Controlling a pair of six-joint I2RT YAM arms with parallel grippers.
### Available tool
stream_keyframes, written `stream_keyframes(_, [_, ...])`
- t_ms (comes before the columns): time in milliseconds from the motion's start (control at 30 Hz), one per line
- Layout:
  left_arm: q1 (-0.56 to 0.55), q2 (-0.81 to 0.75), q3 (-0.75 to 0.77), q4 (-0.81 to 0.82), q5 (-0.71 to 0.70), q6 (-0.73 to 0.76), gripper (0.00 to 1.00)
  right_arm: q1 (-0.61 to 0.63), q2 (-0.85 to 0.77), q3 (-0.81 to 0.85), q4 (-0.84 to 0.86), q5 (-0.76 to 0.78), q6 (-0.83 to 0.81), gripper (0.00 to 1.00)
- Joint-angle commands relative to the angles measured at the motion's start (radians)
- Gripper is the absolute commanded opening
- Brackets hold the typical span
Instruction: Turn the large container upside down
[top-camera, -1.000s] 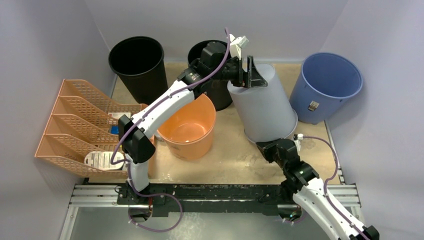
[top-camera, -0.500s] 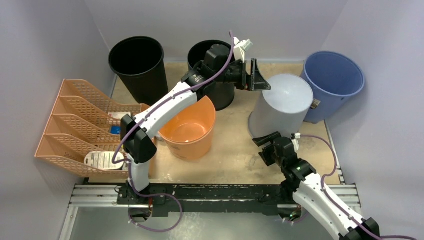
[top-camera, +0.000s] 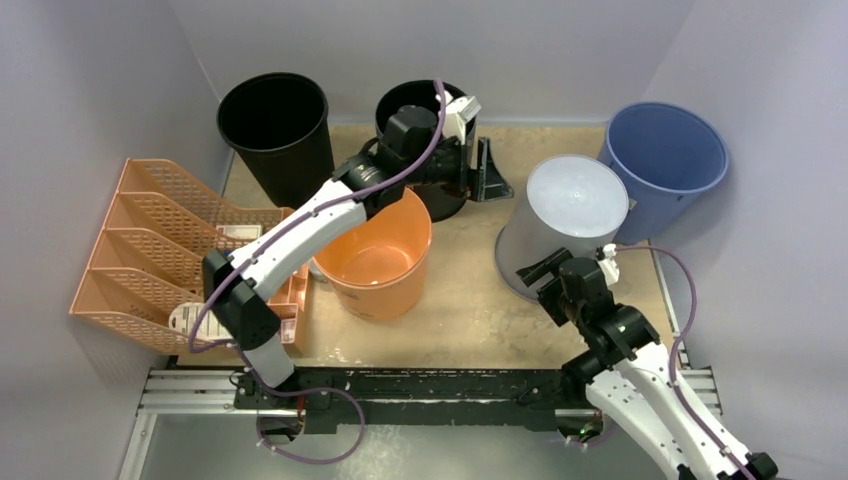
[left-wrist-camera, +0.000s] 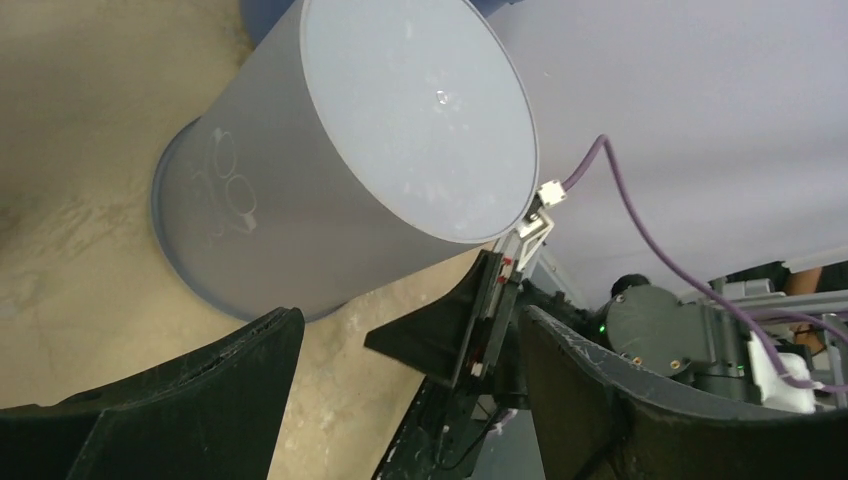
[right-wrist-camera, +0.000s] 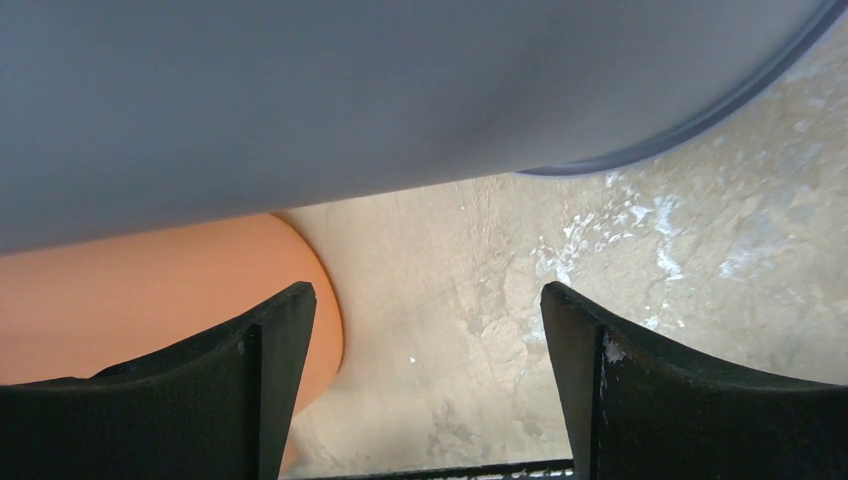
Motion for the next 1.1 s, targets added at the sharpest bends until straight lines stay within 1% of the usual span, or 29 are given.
stream_keyframes(0, [-0.001,-0.137,-0.076,0.022,-0.083,0.048,0.79,0.005,0.064,0.095,-0.102,0.138,-0.066,0.86])
stream_keyframes(67, [-0.001,-0.185,-0.106,0.033,-0.107,0.051,0.79,0.004,0.103,0.113,-0.089,0.177,-0.052,0.87])
stream_keyframes(100, [-0.001,-0.208,-0.120,0.035,-0.123,0.053,0.79,0.004,0.119,0.109,-0.041,0.172,-0.080,0.87])
stream_keyframes(233, [-0.001,-0.249,-0.128,-0.010,-0.116,0.069,0.79,0.004,0.236,0.154,0.197,0.159,-0.177,0.87])
stream_keyframes(267, [-0.001,-0.252,-0.134,-0.018,-0.114,0.069,0.79,0.003,0.281,0.174,0.276,0.152,-0.205,0.87])
stream_keyframes(333, [-0.001,-0.263,-0.151,-0.017,-0.115,0.065,0.79,0.003,0.387,0.233,0.377,0.148,-0.277,0.88])
stream_keyframes(433, [-0.001,-0.273,-0.179,-0.014,-0.098,0.058,0.79,-0.003,0.584,0.352,0.444,0.166,-0.402,0.89])
stream_keyframes(533, [-0.001,-0.277,-0.192,-0.025,-0.075,0.058,0.79,-0.036,0.673,0.449,0.438,0.106,-0.483,0.90])
stream_keyframes(600, [-0.001,-0.291,-0.200,-0.033,-0.090,0.072,0.79,-0.041,0.654,0.454,0.441,0.072,-0.521,0.90])
stream_keyframes(767, [0.000,-0.304,-0.207,-0.063,-0.075,0.129,0.79,-0.042,0.534,0.334,0.428,0.030,-0.580,0.91])
stream_keyframes(900, [-0.001,-0.312,-0.234,-0.070,-0.090,0.155,0.80,-0.042,0.499,0.277,0.438,-0.017,-0.591,0.91])
stream_keyframes(967, [-0.001,-0.319,-0.254,-0.060,-0.109,0.159,0.80,-0.041,0.502,0.275,0.481,-0.067,-0.566,0.91])
stream_keyframes(1000, [-0.001,-0.324,-0.267,-0.052,-0.114,0.159,0.80,-0.037,0.506,0.274,0.544,-0.114,-0.586,0.91])
stream_keyframes(1033, [-0.001,-0.329,-0.277,-0.049,-0.117,0.163,0.80,-0.029,0.519,0.265,0.624,-0.173,-0.577,0.91])
stream_keyframes(1067, [-0.001,-0.332,-0.284,-0.045,-0.124,0.163,0.80,-0.027,0.534,0.259,0.664,-0.213,-0.561,0.91])
